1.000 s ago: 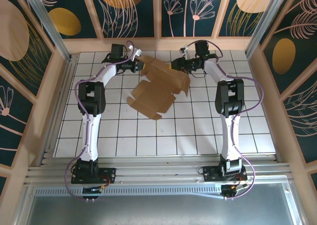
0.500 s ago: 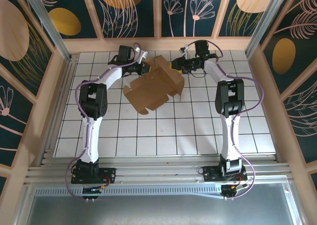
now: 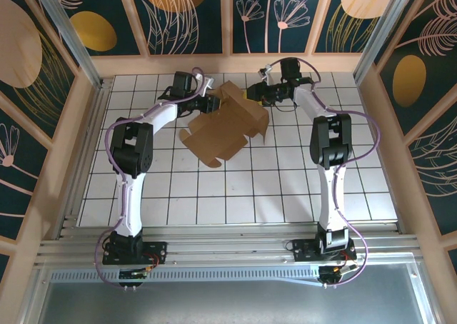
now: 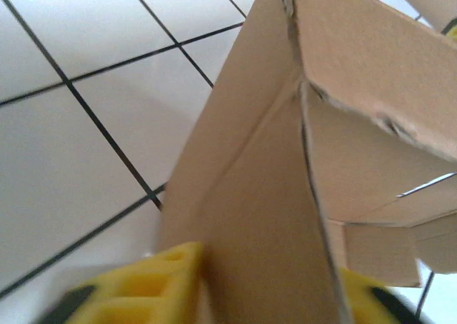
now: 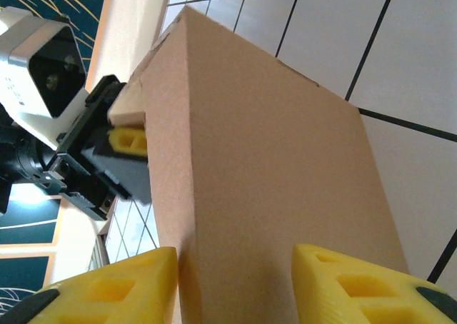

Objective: Fold the paper box

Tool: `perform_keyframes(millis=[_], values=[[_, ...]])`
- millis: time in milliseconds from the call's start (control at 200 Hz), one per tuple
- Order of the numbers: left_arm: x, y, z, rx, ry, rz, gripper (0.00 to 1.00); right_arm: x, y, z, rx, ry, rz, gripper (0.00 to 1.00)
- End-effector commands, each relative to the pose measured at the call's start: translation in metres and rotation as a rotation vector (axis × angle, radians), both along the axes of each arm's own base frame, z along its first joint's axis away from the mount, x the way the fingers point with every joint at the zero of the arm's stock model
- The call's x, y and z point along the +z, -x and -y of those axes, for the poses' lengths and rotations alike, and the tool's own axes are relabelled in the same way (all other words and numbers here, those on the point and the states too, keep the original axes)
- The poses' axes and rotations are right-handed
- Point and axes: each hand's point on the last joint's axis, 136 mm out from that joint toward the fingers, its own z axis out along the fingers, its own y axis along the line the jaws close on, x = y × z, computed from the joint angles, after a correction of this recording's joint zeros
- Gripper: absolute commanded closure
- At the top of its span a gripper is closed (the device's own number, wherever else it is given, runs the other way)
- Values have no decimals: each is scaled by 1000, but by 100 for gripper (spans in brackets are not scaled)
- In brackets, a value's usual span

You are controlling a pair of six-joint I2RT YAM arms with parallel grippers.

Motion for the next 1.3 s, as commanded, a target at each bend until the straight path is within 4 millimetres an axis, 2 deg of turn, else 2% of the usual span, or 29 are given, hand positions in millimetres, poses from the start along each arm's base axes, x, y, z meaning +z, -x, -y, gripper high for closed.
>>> perform_keyframes(millis=[0, 205, 265, 390, 596, 786, 891, 976, 1051, 1146, 1296], values=[[15, 19, 16, -91, 44, 28, 61, -13, -1, -6, -6, 34, -14, 54], [21, 34, 25, -208, 89, 34, 56, -12, -1, -5, -7, 42, -12, 54], [20, 37, 25, -223, 85, 29, 52, -12, -1, -5, -7, 45, -12, 54], [23, 32, 10, -173, 37, 73, 41, -13, 0, -5, -7, 48, -13, 54], [59, 35, -15, -143, 31, 240, 25, -13, 0, -4, -5, 50, -14, 54], [81, 40, -37, -122, 31, 297, 23, -13, 1, -4, -4, 52, -16, 54], [92, 39, -61, -58, 17, 360, 25, -12, 2, -4, -1, 56, -14, 54], [83, 29, -80, -4, -45, 380, 26, -12, 2, -3, -1, 57, -17, 54], [67, 21, -83, -24, -117, 374, 26, -12, 2, -4, 0, 55, -16, 54], [49, 15, -76, -88, -136, 363, 27, -11, 1, -4, -3, 51, -15, 54], [36, 13, -56, -223, -158, 449, 25, -10, 1, -6, 0, 45, -16, 54]])
